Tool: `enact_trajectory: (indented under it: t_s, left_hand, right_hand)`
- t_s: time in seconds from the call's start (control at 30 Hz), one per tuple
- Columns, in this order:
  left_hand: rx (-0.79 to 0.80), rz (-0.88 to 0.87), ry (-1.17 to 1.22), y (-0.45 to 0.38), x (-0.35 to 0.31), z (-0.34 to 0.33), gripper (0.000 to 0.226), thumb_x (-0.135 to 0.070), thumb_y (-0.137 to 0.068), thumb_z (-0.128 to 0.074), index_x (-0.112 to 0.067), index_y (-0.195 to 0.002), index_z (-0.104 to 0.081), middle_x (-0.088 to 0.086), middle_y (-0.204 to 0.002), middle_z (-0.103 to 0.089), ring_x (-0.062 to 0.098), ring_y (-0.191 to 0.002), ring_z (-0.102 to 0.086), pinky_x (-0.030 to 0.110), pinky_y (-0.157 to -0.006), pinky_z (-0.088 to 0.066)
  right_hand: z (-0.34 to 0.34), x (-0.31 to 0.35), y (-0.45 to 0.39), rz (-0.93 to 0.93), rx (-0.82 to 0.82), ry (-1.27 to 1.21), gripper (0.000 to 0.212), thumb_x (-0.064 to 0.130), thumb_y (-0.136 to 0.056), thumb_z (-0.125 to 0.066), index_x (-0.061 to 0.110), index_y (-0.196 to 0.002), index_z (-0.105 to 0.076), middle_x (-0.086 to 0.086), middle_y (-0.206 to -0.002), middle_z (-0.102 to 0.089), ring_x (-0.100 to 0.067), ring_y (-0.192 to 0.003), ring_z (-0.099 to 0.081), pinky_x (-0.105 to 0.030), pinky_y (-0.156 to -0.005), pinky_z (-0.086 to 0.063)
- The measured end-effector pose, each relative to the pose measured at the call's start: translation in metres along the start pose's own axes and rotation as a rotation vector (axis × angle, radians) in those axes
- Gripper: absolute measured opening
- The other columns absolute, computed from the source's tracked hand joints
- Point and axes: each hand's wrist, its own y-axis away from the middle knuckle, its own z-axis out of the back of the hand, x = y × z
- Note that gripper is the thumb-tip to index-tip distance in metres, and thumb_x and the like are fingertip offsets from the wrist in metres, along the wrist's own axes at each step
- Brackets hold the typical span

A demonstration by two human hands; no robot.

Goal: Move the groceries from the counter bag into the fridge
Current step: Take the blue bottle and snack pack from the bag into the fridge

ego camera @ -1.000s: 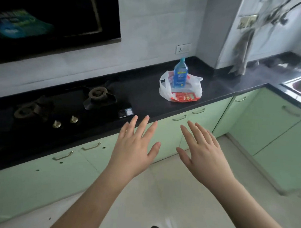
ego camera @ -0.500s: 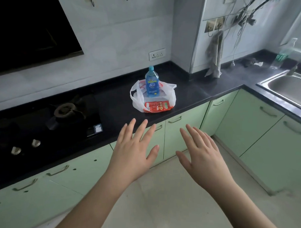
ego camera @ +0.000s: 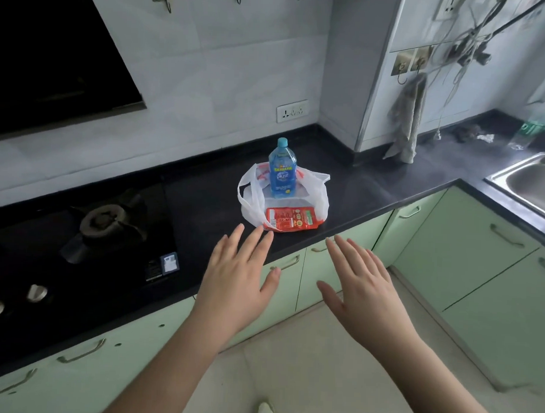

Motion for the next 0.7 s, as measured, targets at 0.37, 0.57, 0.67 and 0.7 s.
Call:
enact_trajectory:
  t_s: [0.37,0.57,0.67,0.7]
  left_hand:
    - [0.058,-0.079,0.058,-0.078,0.041,-0.03,0.076,-0.06,-0.09,-0.004,-0.02,-0.155,-0.01,-0.001,-0.163,-0.007,0.022,-0.15,0.001,0.041,-0.122,-0.008]
    - [0.086,-0.045,0.042,-0.115,0.047,-0.047,0.071,-0.057,-0.093,-0.015,-0.018,-0.153,-0.023,0.003,-0.161,-0.021,0.025,-0.148,-0.016,0.041,-0.117,-0.023]
    - [0.092,-0.013,0.007,-0.139,0.046,-0.054,0.068,-0.055,-0.094,-0.022,-0.017,-0.149,-0.034,0.005,-0.156,-0.034,0.029,-0.143,-0.028,0.044,-0.113,-0.031]
    - [0.092,-0.006,-0.007,-0.148,0.046,-0.057,0.067,-0.054,-0.094,-0.023,-0.017,-0.148,-0.037,0.006,-0.155,-0.036,0.03,-0.142,-0.03,0.045,-0.113,-0.031]
  right_hand:
    - [-0.031,0.008,-0.081,-0.004,0.046,0.044,0.071,0.052,-0.092,-0.047,0.017,-0.15,-0.027,-0.001,-0.156,-0.032,-0.018,-0.145,-0.024,-0.036,-0.119,-0.012]
    - [-0.048,-0.013,-0.121,-0.011,0.059,0.041,0.073,0.05,-0.088,-0.055,0.014,-0.148,-0.033,-0.004,-0.15,-0.041,-0.022,-0.14,-0.035,-0.038,-0.116,-0.02]
    - [-0.062,-0.029,-0.145,0.011,0.072,0.021,0.073,0.048,-0.086,-0.059,0.013,-0.146,-0.037,-0.006,-0.148,-0.044,-0.024,-0.137,-0.039,-0.044,-0.115,-0.028]
    - [-0.066,-0.035,-0.155,0.021,0.08,0.015,0.073,0.048,-0.085,-0.059,0.013,-0.146,-0.038,-0.006,-0.148,-0.045,-0.025,-0.137,-0.04,-0.045,-0.114,-0.028]
